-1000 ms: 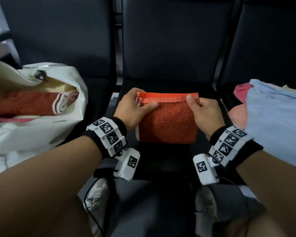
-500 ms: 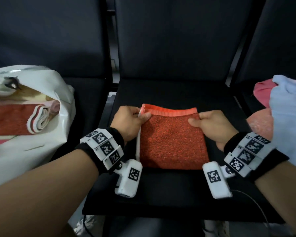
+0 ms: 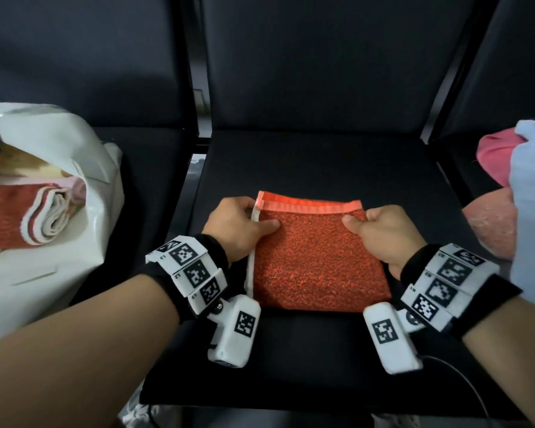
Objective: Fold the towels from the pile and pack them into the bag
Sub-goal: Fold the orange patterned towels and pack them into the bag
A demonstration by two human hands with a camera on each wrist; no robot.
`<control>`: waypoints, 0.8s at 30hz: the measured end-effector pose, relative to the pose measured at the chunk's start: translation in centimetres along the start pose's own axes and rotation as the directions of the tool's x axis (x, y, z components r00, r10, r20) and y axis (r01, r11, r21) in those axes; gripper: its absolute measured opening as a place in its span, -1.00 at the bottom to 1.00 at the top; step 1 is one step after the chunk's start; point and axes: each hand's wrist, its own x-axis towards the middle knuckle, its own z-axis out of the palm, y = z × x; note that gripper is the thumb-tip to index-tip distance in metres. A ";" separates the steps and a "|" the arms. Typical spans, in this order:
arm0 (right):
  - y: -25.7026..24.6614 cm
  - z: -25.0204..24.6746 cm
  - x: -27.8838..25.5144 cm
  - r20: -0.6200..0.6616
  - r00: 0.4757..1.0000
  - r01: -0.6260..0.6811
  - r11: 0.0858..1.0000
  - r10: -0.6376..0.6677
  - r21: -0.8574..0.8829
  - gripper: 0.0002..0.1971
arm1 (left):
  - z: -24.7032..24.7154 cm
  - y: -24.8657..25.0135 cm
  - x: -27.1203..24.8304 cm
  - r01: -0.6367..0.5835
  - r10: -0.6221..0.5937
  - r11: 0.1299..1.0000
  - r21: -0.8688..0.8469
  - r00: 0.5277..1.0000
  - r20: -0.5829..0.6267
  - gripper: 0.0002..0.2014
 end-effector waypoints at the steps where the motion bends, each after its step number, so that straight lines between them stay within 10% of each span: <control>1: 0.0 0.1 -0.1 -0.017 1.000 0.004 1.000 -0.004 -0.010 -0.72 | 0.0 -0.1 0.1 -0.002 0.002 1.000 0.004 1.000 -0.009 -0.87; 16: -1.1 0.1 -0.6 -0.190 0.980 0.059 0.998 -0.056 0.007 -0.73 | -0.1 0.3 0.1 -0.056 0.039 0.980 -0.193 0.995 -0.088 -0.75; 24: -1.4 -0.8 -2.1 -0.243 0.941 0.154 0.938 -0.235 -0.310 -0.53 | 0.1 1.8 -1.9 -0.204 0.261 0.919 0.339 0.957 -0.131 -0.40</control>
